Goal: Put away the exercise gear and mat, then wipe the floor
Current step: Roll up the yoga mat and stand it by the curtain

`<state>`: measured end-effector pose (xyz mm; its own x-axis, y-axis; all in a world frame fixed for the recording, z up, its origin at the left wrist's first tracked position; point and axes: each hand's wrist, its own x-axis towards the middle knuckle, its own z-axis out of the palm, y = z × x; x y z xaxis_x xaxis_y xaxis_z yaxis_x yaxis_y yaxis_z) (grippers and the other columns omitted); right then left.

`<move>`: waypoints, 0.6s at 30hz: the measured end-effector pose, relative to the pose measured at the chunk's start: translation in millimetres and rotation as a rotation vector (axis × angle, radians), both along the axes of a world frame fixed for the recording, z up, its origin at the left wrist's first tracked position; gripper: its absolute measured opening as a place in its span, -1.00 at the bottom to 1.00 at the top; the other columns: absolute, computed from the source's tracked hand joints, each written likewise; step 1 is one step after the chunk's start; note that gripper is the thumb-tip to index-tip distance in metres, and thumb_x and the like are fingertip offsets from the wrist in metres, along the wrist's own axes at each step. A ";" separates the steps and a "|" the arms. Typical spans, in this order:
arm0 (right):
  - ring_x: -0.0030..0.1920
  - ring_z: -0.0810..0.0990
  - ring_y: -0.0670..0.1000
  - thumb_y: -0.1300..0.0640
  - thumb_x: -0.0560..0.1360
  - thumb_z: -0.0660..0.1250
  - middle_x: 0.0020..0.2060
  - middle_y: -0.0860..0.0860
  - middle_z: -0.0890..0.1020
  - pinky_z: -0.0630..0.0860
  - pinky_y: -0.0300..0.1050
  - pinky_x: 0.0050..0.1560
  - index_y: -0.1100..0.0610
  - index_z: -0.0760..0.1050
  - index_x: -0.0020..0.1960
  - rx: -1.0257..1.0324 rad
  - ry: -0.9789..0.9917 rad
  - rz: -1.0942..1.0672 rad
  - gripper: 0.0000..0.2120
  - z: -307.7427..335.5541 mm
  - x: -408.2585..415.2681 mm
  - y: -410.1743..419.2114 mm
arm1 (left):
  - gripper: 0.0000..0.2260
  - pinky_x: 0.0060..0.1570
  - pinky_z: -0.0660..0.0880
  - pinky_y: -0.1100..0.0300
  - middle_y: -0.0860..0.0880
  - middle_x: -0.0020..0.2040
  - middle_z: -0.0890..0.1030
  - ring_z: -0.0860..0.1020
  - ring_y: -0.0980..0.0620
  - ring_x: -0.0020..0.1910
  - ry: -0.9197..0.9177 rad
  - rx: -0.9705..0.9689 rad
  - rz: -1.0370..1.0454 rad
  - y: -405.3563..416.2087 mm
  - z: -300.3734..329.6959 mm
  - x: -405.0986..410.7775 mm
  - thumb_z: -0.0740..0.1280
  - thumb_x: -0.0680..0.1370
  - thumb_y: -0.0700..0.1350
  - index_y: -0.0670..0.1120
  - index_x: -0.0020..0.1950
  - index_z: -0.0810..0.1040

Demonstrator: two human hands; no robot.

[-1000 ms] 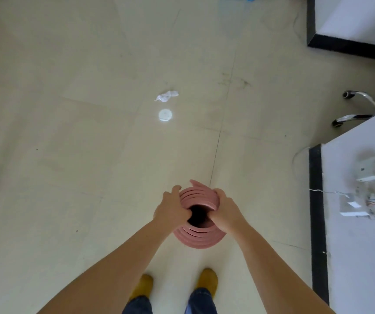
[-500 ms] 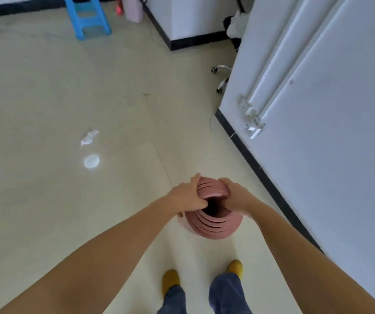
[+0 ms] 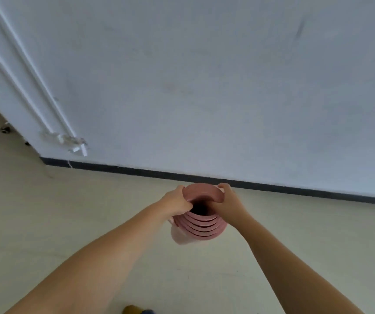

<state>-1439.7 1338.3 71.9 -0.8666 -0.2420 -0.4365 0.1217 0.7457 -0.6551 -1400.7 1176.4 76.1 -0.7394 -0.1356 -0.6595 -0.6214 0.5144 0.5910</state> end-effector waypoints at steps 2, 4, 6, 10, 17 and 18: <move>0.03 0.51 0.10 -0.02 0.46 0.36 0.23 0.12 0.43 0.54 -0.05 -0.16 0.11 0.18 0.41 -0.034 -0.092 -0.193 -0.38 1.2 2.9 79.9 | -0.54 -0.16 0.62 -0.13 -0.13 0.15 0.55 0.58 -0.21 0.03 0.027 0.042 -0.069 73.5 5.0 -21.3 0.22 0.45 -0.16 0.05 0.35 0.33; 0.02 0.57 0.13 -0.06 0.48 0.34 0.20 0.12 0.46 0.62 -0.03 -0.29 0.12 0.17 0.39 -0.119 -0.246 -0.330 -0.40 5.0 7.3 156.7 | -0.64 -0.22 0.63 -0.10 -0.11 0.11 0.54 0.58 -0.21 0.01 0.019 0.075 -0.138 147.2 11.9 -35.5 0.21 0.47 -0.17 0.05 0.25 0.33; -0.01 0.60 0.15 0.02 0.50 0.33 0.15 0.11 0.47 0.65 0.01 -0.27 0.14 0.21 0.39 -0.200 -0.301 -0.444 -0.45 10.0 14.9 230.1 | -0.67 -0.19 0.63 -0.09 -0.11 0.12 0.51 0.57 -0.20 0.03 -0.009 0.104 -0.200 219.7 14.4 -42.7 0.20 0.49 -0.18 0.06 0.23 0.29; -0.09 0.62 0.14 0.11 0.49 0.27 0.06 0.10 0.50 0.66 0.02 -0.27 0.15 0.28 0.34 -0.219 -0.227 -0.617 -0.55 21.6 31.4 358.1 | -0.48 -0.27 0.63 -0.11 -0.14 0.18 0.50 0.59 -0.22 -0.01 -0.027 0.118 -0.359 352.1 17.0 -55.1 0.23 0.44 -0.15 0.05 0.40 0.25; -0.14 0.65 0.15 0.10 0.48 0.28 -0.01 0.10 0.54 0.66 0.08 -0.24 0.14 0.36 0.22 -0.221 -0.126 -0.882 -0.66 40.3 67.0 548.1 | -0.56 -0.31 0.63 -0.06 -0.19 0.10 0.55 0.63 -0.20 -0.12 0.024 0.176 -0.690 555.9 38.6 -69.4 0.23 0.44 -0.18 -0.02 0.32 0.35; -0.15 0.66 0.16 0.10 0.47 0.28 -0.01 0.12 0.55 0.66 0.09 -0.24 0.15 0.37 0.21 -0.220 -0.110 -0.922 -0.67 41.9 70.4 571.1 | -0.56 -0.32 0.63 -0.04 -0.19 0.10 0.55 0.63 -0.19 -0.11 0.026 0.179 -0.733 582.3 40.1 -72.3 0.23 0.44 -0.18 -0.03 0.32 0.36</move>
